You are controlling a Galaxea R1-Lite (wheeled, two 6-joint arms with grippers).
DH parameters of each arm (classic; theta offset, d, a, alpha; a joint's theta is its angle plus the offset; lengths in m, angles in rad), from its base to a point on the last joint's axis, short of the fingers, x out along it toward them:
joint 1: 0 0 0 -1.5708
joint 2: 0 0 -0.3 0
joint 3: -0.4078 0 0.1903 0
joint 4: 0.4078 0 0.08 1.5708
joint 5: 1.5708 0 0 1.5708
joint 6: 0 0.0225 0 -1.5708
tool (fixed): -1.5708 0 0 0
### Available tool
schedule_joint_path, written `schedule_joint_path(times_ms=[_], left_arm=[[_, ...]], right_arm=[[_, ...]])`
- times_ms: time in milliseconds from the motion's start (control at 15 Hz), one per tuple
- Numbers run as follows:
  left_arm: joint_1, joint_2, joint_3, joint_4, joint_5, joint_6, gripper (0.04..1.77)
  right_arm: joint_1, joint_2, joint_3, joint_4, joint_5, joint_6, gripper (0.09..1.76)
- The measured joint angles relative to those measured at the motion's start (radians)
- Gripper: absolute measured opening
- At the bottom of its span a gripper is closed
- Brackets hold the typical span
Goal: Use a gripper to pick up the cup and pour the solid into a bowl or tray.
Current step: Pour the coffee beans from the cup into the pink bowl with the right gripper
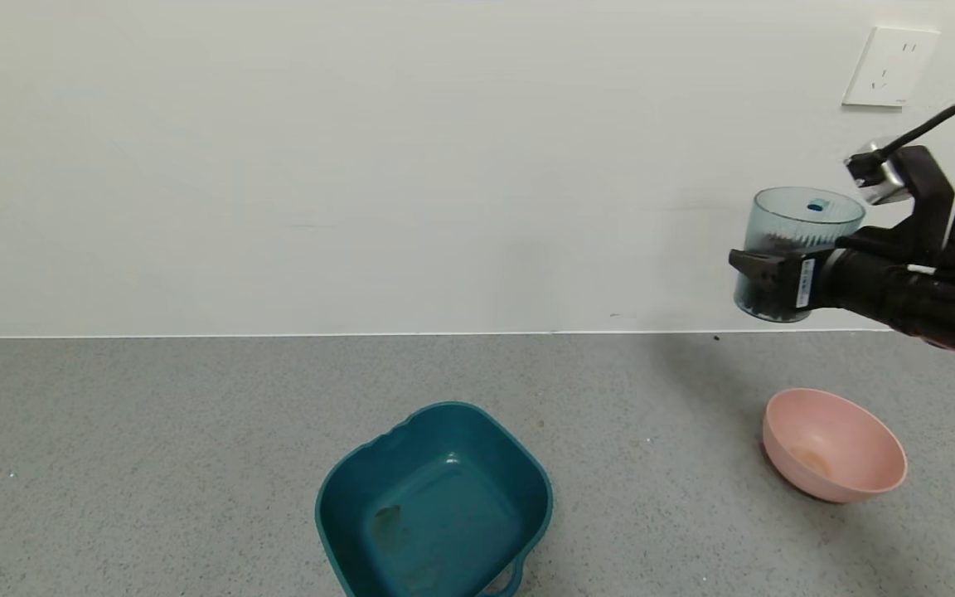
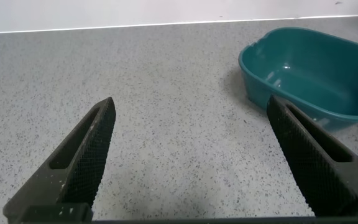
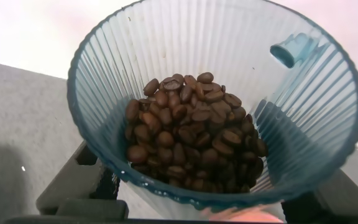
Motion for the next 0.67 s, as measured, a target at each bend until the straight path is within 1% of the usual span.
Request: schedule_joint_path(times_ms=[67,200,333,467,667], left_arm=[[0.0,0.0,0.0,0.0,0.0,0.0,1.75],[0.0,0.0,0.0,0.0,0.0,0.0,1.75],[0.0,0.0,0.0,0.0,0.0,0.0,1.75],[0.0,0.0,0.0,0.0,0.0,0.0,1.75],[0.0,0.0,0.0,0.0,0.0,0.0,1.75]], right_arm=[[-0.041,-0.033,0.004,0.049,0.036,-0.004,1.39],[-0.118,-0.083,0.023,0.1,0.099,-0.039,1.39],[-0.198,-0.121,0.069,0.111,0.146,-0.092,1.39],[-0.263,-0.146,0.12,0.112,0.189,-0.112,1.39],[-0.337,-0.163,0.173,0.112,0.236,-0.14,1.39]])
